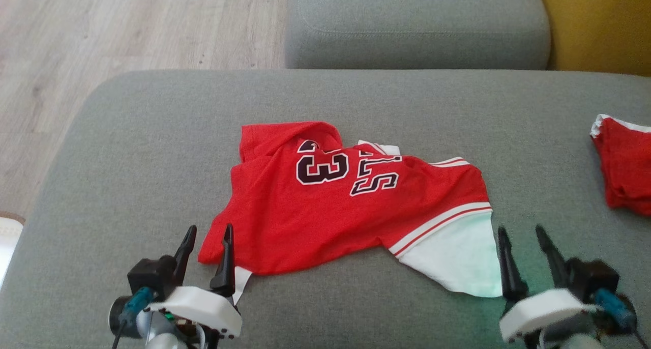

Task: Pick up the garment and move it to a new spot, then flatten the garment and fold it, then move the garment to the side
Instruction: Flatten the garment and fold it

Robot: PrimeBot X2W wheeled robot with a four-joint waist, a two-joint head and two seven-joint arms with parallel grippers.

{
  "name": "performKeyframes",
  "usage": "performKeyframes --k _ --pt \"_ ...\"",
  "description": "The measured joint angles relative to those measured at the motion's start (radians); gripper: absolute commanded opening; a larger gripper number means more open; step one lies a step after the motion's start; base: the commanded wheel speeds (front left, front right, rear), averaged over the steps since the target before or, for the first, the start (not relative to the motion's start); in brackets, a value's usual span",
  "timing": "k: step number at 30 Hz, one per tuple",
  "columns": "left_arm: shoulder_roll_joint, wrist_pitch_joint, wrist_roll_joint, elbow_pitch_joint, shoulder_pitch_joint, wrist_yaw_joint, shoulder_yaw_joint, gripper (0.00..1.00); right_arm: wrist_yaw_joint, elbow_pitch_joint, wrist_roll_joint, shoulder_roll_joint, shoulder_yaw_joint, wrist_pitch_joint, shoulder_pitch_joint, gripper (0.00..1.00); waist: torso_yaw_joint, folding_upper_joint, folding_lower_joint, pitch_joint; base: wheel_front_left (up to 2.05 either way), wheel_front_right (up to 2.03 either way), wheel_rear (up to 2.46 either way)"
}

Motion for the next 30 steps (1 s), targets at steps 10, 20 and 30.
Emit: performKeyframes --k 10,20,30 --pt "-0.004 0.000 0.008 -0.010 0.000 -0.007 0.013 1.00 0.000 0.002 0.008 0.001 0.001 0.132 0.159 1.00 0.018 0.0000 0.0000 0.055 0.00 0.00 0.00" --pt "-0.005 0.000 0.023 -0.014 -0.001 -0.007 0.033 1.00 0.000 0.030 0.074 0.001 -0.001 0.123 0.127 1.00 0.028 0.0000 0.0001 0.086 0.00 0.00 0.00" --pt "-0.006 0.000 0.026 -0.010 -0.004 -0.011 0.066 1.00 0.000 0.203 0.035 0.001 -0.023 0.114 0.005 1.00 0.054 0.0000 0.0000 0.102 0.00 0.00 0.00"
